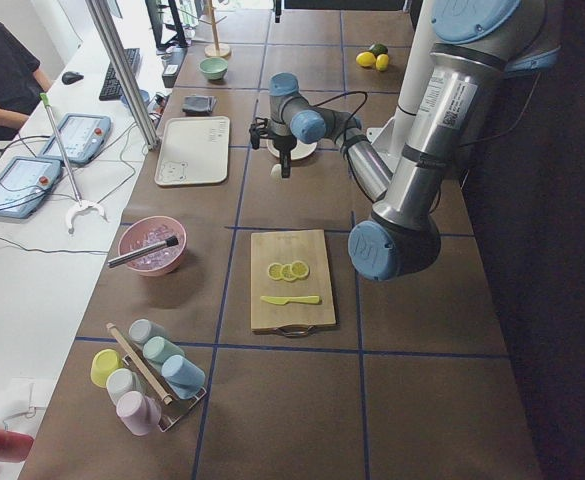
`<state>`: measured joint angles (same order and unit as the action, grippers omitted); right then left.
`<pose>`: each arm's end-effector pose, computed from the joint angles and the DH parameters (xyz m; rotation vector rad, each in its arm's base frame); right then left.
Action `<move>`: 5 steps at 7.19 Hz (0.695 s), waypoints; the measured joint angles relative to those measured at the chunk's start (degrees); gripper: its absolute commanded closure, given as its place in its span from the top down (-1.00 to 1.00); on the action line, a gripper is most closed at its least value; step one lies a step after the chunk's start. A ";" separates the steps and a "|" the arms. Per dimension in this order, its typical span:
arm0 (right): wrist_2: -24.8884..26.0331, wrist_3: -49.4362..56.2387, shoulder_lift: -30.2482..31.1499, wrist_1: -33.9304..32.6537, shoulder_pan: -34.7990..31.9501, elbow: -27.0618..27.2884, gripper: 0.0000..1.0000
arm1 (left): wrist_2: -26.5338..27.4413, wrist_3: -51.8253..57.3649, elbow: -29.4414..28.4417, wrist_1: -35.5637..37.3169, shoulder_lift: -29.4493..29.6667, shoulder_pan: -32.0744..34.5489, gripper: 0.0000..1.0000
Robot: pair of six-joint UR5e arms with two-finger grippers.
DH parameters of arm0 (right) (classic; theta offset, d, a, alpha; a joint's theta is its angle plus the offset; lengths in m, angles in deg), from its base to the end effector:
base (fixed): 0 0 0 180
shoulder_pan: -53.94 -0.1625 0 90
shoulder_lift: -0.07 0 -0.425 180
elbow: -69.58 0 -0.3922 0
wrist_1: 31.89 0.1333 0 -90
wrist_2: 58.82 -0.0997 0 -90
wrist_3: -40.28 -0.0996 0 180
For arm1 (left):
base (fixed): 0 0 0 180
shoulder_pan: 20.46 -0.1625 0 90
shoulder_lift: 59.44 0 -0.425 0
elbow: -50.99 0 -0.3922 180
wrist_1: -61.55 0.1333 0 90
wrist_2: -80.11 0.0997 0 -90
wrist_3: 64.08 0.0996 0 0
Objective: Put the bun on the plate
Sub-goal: 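Carry the white bun with the left gripper over the white plate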
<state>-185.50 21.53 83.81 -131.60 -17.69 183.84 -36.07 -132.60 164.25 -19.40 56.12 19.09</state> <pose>-0.0894 -0.5033 0.4250 0.1309 -0.7117 -0.1099 0.3868 -0.4353 0.2556 -0.0314 0.8097 -0.1394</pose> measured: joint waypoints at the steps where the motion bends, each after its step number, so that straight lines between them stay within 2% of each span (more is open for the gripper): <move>1: -0.50 1.38 0.97 0.08 -1.18 -0.16 1.00 | 2.74 -4.90 -2.48 1.60 5.56 -3.87 -0.32; 3: -2.60 7.17 2.92 0.12 -5.46 -2.12 1.00 | 6.94 -11.31 -13.15 1.62 17.85 -9.10 -0.32; 5: -6.01 18.27 4.53 0.15 -12.42 -7.57 1.00 | 9.18 -14.19 -23.19 -2.13 25.10 -11.73 -0.32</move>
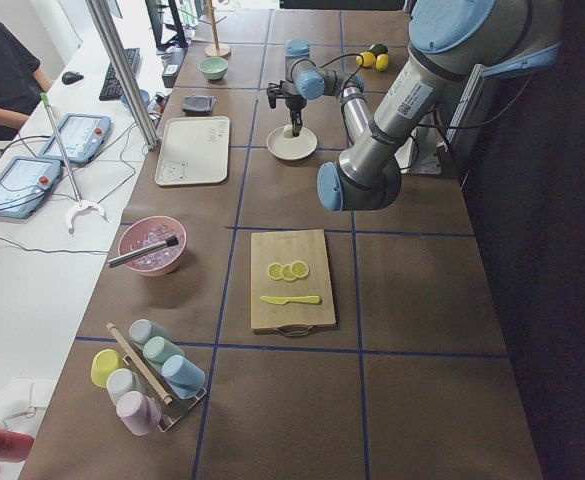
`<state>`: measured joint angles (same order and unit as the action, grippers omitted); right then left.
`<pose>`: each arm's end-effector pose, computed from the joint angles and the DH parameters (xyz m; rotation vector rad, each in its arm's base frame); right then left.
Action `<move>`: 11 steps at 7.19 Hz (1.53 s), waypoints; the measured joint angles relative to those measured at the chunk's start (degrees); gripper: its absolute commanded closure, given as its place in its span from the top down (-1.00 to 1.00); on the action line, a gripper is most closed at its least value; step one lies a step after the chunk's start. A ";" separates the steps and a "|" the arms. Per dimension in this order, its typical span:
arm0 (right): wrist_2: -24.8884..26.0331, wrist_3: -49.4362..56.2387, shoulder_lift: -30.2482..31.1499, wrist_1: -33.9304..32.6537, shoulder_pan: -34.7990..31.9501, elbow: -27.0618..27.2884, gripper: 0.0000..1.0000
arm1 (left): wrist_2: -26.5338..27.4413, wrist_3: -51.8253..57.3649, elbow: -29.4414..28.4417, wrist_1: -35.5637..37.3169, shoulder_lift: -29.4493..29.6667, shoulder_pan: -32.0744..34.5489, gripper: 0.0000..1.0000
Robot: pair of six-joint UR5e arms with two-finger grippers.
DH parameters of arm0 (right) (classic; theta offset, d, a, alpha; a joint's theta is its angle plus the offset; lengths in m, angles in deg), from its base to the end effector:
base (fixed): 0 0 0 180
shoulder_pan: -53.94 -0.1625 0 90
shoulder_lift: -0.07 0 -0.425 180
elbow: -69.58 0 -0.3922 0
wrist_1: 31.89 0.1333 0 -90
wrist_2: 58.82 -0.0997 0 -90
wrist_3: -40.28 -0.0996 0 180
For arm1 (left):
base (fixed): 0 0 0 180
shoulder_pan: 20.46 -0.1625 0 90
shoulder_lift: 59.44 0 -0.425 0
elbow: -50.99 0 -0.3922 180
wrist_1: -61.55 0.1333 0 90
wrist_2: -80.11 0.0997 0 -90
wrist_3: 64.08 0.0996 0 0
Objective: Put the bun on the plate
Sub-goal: 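Carry the white bun with the left gripper over the white plate, then lower the bun onto the plate and open the left gripper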
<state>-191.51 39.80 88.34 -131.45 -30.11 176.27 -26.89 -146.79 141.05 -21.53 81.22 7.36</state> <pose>0.0141 -0.4989 0.5204 0.1056 -0.7513 -0.1485 0.5836 -0.4258 0.1281 -0.0402 0.8098 -0.2251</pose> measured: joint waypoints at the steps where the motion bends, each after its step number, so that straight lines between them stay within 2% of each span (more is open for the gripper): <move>1: -1.47 4.72 0.29 0.04 -3.10 -2.81 1.00 | 1.08 -0.46 -3.80 -2.36 1.74 -0.55 -0.32; 3: -2.73 9.36 1.14 0.06 -6.80 -5.46 1.00 | 2.16 -0.65 -8.40 -5.77 2.83 -1.27 -0.31; 6: -2.97 10.29 2.13 0.07 -8.07 -5.93 1.00 | 2.57 -0.46 -10.07 -7.00 2.69 -1.89 -0.25; 9: -3.03 10.33 2.38 0.07 -8.23 -5.96 1.00 | 2.69 -0.24 -10.33 -7.31 2.52 -2.65 0.18; 11: -3.08 10.33 2.57 0.07 -8.24 -5.96 1.00 | 2.95 -0.12 -10.33 -7.34 2.23 -2.74 0.63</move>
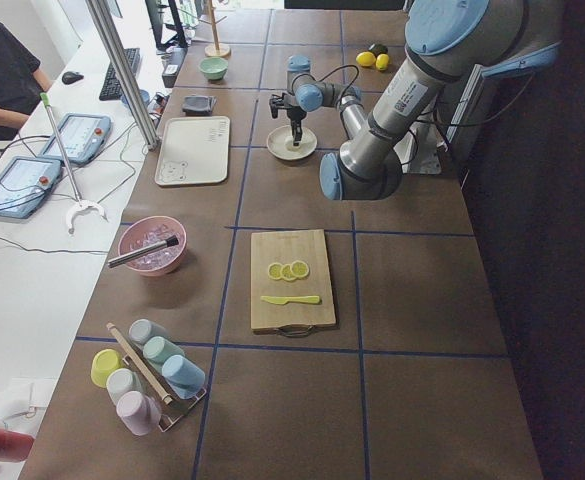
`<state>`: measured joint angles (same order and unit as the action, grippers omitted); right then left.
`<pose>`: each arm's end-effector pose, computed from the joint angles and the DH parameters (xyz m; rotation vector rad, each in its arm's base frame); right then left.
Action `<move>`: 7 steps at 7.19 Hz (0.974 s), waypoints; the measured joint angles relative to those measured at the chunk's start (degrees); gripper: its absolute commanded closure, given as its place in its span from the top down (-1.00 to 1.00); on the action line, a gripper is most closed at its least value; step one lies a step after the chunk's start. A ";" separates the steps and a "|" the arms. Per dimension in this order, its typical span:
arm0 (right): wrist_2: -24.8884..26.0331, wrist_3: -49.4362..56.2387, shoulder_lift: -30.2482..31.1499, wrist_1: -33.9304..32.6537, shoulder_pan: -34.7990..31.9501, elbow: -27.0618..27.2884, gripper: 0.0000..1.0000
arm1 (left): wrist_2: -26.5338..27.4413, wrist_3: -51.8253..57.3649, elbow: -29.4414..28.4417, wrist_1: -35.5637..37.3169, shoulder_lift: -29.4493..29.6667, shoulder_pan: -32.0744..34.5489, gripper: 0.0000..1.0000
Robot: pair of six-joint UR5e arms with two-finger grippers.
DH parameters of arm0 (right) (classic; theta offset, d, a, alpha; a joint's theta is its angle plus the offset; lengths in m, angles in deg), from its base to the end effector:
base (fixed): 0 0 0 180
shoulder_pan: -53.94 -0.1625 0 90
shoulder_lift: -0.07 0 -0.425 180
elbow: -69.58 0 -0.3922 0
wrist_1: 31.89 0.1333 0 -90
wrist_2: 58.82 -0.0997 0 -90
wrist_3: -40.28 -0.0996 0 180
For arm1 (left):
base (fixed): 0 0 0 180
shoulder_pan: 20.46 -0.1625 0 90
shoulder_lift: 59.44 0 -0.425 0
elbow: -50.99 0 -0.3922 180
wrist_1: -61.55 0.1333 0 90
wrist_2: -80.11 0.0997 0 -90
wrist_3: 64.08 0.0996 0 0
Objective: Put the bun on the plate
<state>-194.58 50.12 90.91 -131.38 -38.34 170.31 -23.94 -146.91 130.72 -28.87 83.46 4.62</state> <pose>0.0810 -0.4775 0.5889 0.0909 -0.7941 -0.1276 0.6478 -0.4237 0.1558 -0.0168 0.7841 -0.2043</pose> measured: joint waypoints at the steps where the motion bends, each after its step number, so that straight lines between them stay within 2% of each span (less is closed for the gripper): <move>1: 0.03 0.00 0.02 0.00 0.00 0.00 1.00 | 0.12 0.02 0.15 0.07 0.00 0.02 0.88; 2: 0.04 0.00 0.04 0.00 0.00 -0.06 1.00 | 0.20 0.22 0.57 0.26 0.08 0.26 0.98; 4: -0.13 0.43 0.26 0.31 0.00 -0.53 1.00 | -0.61 2.02 3.52 2.74 0.00 2.64 0.99; 6: -1.68 0.66 1.70 5.99 -0.32 -3.33 1.00 | -6.36 9.28 10.78 11.85 -1.95 8.71 0.99; 7: -2.19 0.34 2.42 9.29 -0.60 -5.19 1.00 | -9.38 14.13 15.46 15.72 -5.06 12.06 1.00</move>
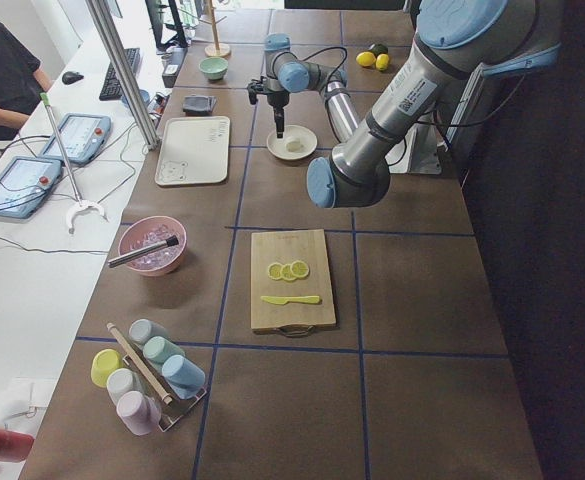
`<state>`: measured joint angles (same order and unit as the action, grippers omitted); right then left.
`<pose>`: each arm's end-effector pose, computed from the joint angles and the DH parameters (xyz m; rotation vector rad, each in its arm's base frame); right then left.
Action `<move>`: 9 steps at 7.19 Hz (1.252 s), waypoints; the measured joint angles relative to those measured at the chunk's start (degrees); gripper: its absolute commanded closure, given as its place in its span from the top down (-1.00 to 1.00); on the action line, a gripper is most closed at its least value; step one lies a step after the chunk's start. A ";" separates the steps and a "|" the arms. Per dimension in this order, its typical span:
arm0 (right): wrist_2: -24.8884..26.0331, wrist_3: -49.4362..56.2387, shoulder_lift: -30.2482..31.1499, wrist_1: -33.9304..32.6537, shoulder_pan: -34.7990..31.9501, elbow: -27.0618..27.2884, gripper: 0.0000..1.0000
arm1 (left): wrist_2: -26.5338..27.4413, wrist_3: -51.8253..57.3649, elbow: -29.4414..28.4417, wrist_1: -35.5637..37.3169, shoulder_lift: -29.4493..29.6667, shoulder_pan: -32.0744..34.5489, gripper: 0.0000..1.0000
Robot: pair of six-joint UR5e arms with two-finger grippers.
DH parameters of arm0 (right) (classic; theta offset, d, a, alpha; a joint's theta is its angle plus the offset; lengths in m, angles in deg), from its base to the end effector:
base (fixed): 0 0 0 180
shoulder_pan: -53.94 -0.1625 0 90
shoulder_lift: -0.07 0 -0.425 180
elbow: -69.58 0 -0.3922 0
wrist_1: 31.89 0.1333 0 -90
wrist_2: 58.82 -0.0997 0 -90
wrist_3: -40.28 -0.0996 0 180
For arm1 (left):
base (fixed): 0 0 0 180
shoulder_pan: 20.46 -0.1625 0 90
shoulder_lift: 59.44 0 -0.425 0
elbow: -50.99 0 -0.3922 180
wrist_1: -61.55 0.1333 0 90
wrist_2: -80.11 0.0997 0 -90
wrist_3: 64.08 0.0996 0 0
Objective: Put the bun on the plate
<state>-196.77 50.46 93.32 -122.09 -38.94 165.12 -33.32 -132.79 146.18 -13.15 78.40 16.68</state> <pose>0.0829 -0.4663 0.6342 0.1294 -0.8281 -0.1351 0.4900 -0.4887 0.1457 -0.0270 0.7588 -0.1286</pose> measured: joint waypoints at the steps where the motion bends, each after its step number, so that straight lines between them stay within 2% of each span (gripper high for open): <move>1: -0.18 -0.86 0.32 2.22 -0.19 -1.10 1.00 | -2.00 5.63 4.47 3.94 -3.33 3.36 1.00; 3: -0.13 -4.33 0.35 4.80 -0.34 -1.69 1.00 | -4.94 20.19 11.67 12.30 -8.72 10.96 1.00; 5: -0.01 -7.42 0.17 5.76 -0.37 -1.74 1.00 | -9.98 36.22 15.02 14.29 -16.43 19.98 1.00; 7: -0.17 -8.83 -0.06 5.90 -0.36 -1.67 1.00 | -15.01 50.47 15.30 14.12 -24.73 30.48 1.00; 9: -0.28 -9.15 -0.18 5.93 -0.35 -1.47 1.00 | -18.77 64.76 13.16 13.24 -33.84 40.88 1.00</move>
<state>-197.05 41.31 93.15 -116.16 -39.30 163.64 -52.10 -68.02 159.34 0.09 44.56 57.56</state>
